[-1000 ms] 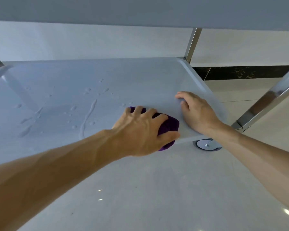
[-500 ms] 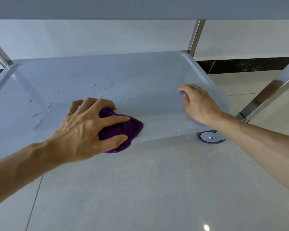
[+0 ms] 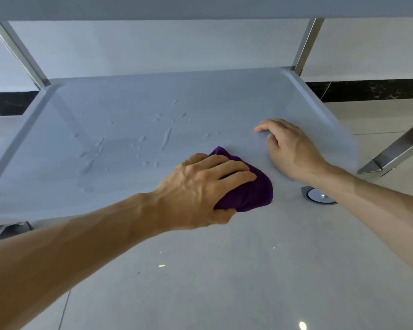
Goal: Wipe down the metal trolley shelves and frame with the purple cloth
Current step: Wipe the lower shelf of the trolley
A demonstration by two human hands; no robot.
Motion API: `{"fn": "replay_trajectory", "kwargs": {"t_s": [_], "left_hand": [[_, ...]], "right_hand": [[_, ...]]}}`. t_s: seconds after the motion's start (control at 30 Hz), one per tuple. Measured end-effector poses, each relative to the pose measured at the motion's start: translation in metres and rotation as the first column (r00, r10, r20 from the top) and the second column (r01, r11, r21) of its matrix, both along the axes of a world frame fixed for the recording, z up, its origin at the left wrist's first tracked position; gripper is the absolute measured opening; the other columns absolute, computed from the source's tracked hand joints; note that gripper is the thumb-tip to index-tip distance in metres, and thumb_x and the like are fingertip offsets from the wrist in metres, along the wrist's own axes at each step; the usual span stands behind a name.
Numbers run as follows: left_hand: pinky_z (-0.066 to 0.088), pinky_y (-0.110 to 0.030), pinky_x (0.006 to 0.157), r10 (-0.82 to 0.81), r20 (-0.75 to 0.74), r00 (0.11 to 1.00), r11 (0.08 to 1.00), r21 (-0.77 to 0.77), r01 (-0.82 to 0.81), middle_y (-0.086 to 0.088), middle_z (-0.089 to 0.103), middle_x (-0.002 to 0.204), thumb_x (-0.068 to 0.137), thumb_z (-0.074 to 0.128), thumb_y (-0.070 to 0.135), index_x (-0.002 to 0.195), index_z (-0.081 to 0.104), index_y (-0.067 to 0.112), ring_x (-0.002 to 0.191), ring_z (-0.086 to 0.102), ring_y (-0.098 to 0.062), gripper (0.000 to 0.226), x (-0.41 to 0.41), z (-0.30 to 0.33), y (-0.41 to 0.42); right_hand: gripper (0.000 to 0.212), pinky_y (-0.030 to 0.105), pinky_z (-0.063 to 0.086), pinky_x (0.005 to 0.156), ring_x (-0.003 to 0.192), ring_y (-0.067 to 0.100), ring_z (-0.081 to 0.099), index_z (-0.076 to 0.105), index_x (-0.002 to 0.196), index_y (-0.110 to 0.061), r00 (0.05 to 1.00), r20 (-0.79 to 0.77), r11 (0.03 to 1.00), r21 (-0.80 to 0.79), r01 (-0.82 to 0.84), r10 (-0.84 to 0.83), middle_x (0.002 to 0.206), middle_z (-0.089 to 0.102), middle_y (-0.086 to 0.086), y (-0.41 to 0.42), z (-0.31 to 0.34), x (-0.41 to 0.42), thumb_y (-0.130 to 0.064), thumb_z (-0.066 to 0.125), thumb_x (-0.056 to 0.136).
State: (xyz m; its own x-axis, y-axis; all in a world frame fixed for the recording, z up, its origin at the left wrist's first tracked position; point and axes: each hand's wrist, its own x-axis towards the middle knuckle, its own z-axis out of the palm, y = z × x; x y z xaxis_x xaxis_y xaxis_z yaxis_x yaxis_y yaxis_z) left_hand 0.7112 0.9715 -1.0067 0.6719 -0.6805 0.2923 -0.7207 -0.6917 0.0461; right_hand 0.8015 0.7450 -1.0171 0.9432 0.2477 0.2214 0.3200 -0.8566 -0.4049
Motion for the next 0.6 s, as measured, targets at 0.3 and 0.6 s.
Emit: {"fn": "replay_trajectory", "kwargs": {"t_s": [0.3, 0.6], "left_hand": [[0.041, -0.044, 0.103, 0.350, -0.133, 0.927, 0.937, 0.042, -0.348, 0.007, 0.056, 0.140, 0.081, 0.049, 0.059, 0.134, 0.056, 0.036, 0.122, 0.056, -0.022, 0.058, -0.023, 0.006, 0.116], [0.041, -0.047, 0.102, 0.653, -0.387, 0.651, 0.678, -0.083, -0.730, -0.015, 0.050, 0.130, 0.088, 0.057, 0.056, 0.127, 0.054, 0.020, 0.118, 0.049, -0.037, 0.053, 0.077, 0.022, 0.069]], "right_hand": [[0.035, 0.035, 0.037, 0.109, 0.124, 0.022, 0.053, 0.060, 0.123, -0.011, 0.999, 0.031, 1.000, -0.012, -0.015, 0.015, 0.131, 0.061, 0.001, 0.001, 0.002, -0.004, 0.000, 0.040, 0.096], [0.035, 0.034, 0.034, 0.109, 0.125, 0.024, 0.050, 0.058, 0.125, -0.008, 1.000, 0.021, 0.999, -0.049, 0.002, -0.001, 0.132, 0.058, 0.005, 0.005, 0.003, -0.007, 0.000, 0.040, 0.097]]}}
